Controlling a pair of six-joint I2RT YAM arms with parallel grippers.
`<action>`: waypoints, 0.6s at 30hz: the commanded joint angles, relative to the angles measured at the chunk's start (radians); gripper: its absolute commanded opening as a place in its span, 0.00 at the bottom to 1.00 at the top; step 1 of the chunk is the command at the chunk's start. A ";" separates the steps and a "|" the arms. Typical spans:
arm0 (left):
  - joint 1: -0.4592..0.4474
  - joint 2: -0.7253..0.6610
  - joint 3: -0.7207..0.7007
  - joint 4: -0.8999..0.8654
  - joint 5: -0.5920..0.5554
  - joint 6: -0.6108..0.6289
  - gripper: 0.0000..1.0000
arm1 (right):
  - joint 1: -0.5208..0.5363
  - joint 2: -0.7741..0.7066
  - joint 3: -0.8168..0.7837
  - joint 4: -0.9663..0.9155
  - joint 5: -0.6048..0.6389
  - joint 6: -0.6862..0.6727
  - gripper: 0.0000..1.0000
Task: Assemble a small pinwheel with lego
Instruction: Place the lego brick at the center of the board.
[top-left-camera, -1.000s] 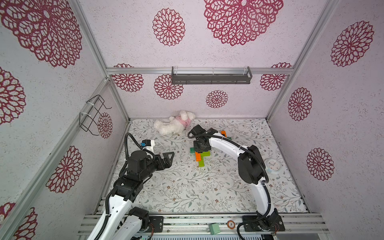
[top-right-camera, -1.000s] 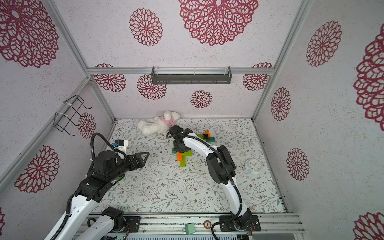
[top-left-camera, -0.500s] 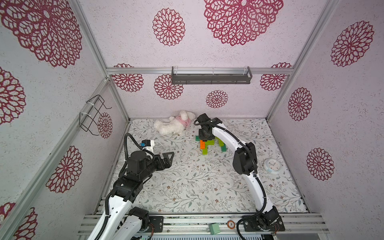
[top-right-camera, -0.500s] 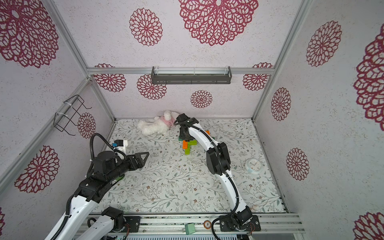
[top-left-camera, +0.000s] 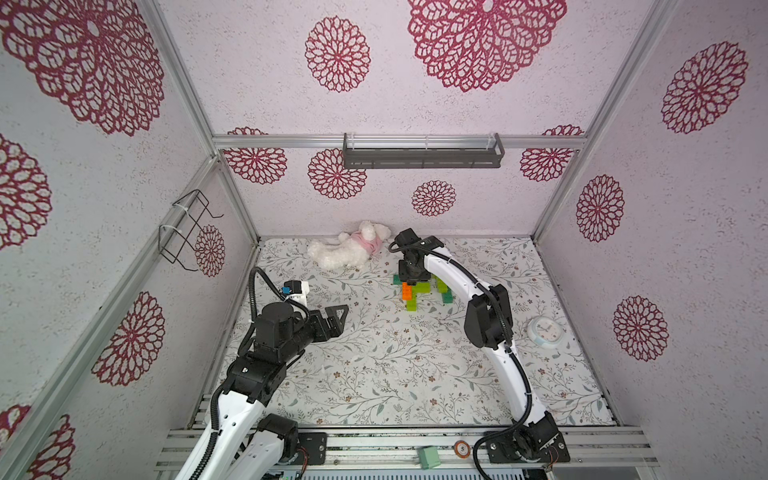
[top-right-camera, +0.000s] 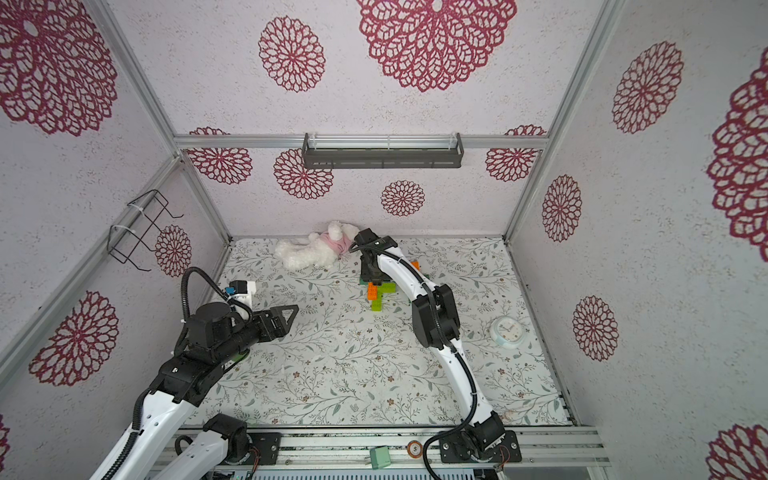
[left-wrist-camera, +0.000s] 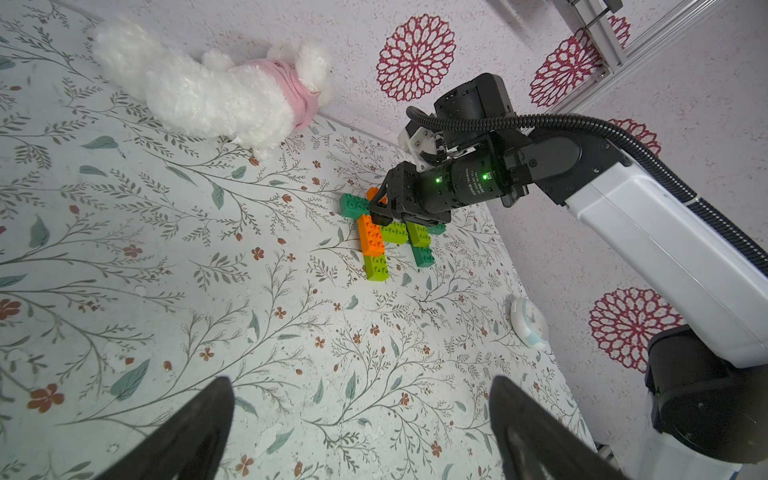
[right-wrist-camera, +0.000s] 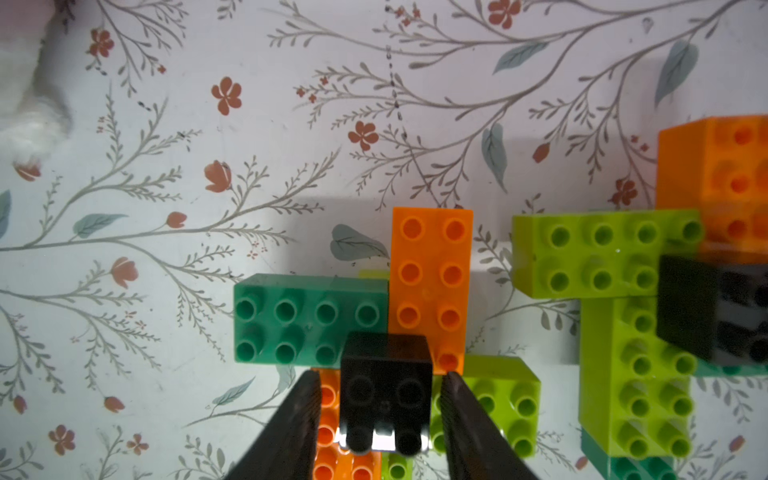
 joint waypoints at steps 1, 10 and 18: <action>0.013 -0.011 -0.011 0.028 -0.009 -0.006 0.97 | -0.004 -0.061 0.034 0.013 0.007 -0.028 0.66; 0.023 0.030 0.037 0.002 -0.295 -0.095 0.97 | -0.001 -0.422 -0.179 0.080 0.085 -0.126 0.83; 0.191 0.083 -0.044 0.129 -0.766 -0.218 0.97 | -0.090 -1.059 -1.033 0.573 0.205 -0.143 0.99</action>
